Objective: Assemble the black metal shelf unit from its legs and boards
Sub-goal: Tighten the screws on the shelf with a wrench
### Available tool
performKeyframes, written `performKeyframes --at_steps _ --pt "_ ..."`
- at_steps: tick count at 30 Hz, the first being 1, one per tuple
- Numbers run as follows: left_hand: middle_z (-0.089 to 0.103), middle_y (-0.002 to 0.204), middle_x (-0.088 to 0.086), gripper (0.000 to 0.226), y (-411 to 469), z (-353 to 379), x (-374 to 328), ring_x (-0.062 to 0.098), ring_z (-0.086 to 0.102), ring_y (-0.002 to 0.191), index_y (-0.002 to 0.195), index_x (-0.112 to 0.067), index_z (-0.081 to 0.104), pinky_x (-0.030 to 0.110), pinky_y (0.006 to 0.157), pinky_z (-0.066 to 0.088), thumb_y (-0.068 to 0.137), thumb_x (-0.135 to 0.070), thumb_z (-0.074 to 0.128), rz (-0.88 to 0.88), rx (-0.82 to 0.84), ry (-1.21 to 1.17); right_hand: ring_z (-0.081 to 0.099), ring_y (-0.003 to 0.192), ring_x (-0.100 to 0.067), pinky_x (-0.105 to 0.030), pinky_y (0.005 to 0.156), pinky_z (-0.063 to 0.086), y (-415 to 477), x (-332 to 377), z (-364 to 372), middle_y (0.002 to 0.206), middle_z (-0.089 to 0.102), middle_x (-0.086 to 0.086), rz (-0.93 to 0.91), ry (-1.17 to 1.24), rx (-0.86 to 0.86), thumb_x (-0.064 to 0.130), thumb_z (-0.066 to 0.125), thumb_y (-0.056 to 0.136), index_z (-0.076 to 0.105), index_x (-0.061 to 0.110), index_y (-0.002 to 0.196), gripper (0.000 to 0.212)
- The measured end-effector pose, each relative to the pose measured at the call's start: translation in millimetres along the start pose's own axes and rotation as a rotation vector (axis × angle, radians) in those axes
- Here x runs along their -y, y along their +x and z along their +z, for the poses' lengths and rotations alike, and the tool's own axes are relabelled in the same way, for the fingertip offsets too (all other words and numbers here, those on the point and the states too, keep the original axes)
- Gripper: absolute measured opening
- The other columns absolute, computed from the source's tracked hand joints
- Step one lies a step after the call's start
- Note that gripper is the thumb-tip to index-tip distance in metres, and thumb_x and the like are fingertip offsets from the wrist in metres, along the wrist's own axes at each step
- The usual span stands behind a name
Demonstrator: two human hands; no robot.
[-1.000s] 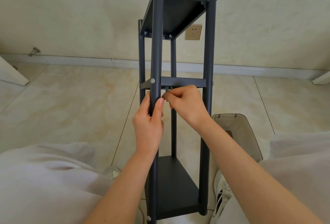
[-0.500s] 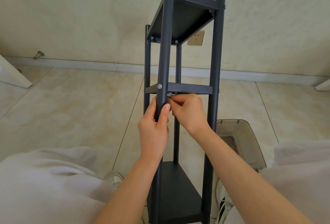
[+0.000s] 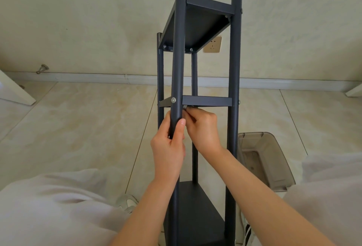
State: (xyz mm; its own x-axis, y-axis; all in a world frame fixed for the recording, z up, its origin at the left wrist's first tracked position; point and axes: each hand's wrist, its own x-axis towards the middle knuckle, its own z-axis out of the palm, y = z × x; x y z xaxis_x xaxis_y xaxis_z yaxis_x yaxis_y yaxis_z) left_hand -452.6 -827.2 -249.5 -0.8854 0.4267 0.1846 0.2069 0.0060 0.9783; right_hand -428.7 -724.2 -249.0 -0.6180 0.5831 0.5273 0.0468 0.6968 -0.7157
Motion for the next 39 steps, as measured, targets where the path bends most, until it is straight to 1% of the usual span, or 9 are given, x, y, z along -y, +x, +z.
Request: performKeyframes --at_steps 3,6,9,14,18,23,30,37,39 --pt "0.049 0.061 -0.005 0.049 0 -1 -1 0.013 0.045 0.043 0.135 -0.027 0.061 0.023 0.04 0.039 0.092 -0.049 0.052 0.004 0.007 -0.005 0.055 0.059 -0.009 -0.014 0.06 0.043 -2 0 -3 0.069 0.067 -0.007 0.03 0.015 0.033 0.005 0.061 0.095 0.07 0.0 0.081 0.017" --pt "0.05 0.061 -0.004 0.048 -1 0 -2 0.014 0.046 0.043 0.133 -0.027 0.062 0.024 0.04 0.04 0.091 -0.05 0.052 0.006 0.011 -0.004 0.06 0.064 -0.015 -0.023 0.063 0.049 -4 -2 -10 0.073 0.067 -0.003 0.133 0.012 0.117 0.01 0.055 0.098 0.07 0.003 0.087 0.019" --pt "0.051 0.062 -0.005 0.047 0 1 -2 0.014 0.047 0.044 0.13 -0.026 0.063 0.026 0.04 0.041 0.091 -0.051 0.053 -0.002 0.01 0.011 0.057 0.058 -0.017 -0.032 0.058 0.049 -6 -1 -16 0.066 0.061 -0.001 0.241 -0.004 0.192 0.013 0.052 0.098 0.067 0.006 0.083 0.023" --pt "0.054 0.064 -0.004 0.047 -1 1 -1 0.014 0.049 0.044 0.13 -0.026 0.063 0.025 0.04 0.042 0.092 -0.051 0.053 0.013 0.01 0.032 0.059 0.061 -0.019 -0.031 0.06 0.049 -7 10 -26 0.067 0.064 -0.004 0.317 0.019 0.238 0.014 0.051 0.097 0.069 0.007 0.083 0.024" --pt "0.054 0.064 -0.005 0.052 -1 2 -2 0.012 0.049 0.044 0.128 -0.022 0.064 0.024 0.041 0.042 0.09 -0.055 0.052 0.01 0.01 0.029 0.054 0.059 -0.017 -0.035 0.06 0.048 -3 16 -31 0.06 0.057 0.0 0.351 0.004 0.236 0.016 0.051 0.096 0.068 0.01 0.077 0.026" --pt "0.052 0.064 -0.006 0.052 0 3 -2 0.012 0.048 0.043 0.131 -0.024 0.063 0.024 0.04 0.042 0.089 -0.054 0.052 0.011 0.013 0.033 0.058 0.061 -0.021 -0.039 0.064 0.053 -3 19 -31 0.064 0.062 -0.005 0.364 -0.009 0.205 0.018 0.052 0.097 0.069 0.009 0.078 0.027" --pt "0.053 0.062 -0.008 0.053 -1 2 -2 0.011 0.046 0.042 0.133 -0.023 0.062 0.025 0.039 0.041 0.09 -0.052 0.052 0.011 0.012 0.021 0.057 0.059 -0.025 -0.041 0.061 0.053 0 20 -30 0.061 0.061 -0.008 0.363 0.007 0.124 0.018 0.055 0.096 0.069 0.006 0.075 0.028" --pt "0.052 0.062 -0.007 0.048 -1 1 -2 0.011 0.047 0.043 0.131 -0.023 0.063 0.025 0.039 0.042 0.092 -0.049 0.052 0.018 0.023 0.025 0.062 0.061 -0.018 -0.02 0.064 0.048 -2 20 -27 0.062 0.067 -0.005 0.337 0.035 0.115 0.016 0.059 0.096 0.074 0.005 0.074 0.029" --pt "0.052 0.062 -0.006 0.047 -1 1 -2 0.011 0.046 0.043 0.128 -0.02 0.064 0.025 0.04 0.041 0.093 -0.049 0.053 0.013 0.024 0.024 0.064 0.063 -0.016 -0.019 0.067 0.051 -2 19 -26 0.066 0.069 -0.005 0.317 0.035 0.117 0.015 0.059 0.097 0.074 0.004 0.076 0.028"
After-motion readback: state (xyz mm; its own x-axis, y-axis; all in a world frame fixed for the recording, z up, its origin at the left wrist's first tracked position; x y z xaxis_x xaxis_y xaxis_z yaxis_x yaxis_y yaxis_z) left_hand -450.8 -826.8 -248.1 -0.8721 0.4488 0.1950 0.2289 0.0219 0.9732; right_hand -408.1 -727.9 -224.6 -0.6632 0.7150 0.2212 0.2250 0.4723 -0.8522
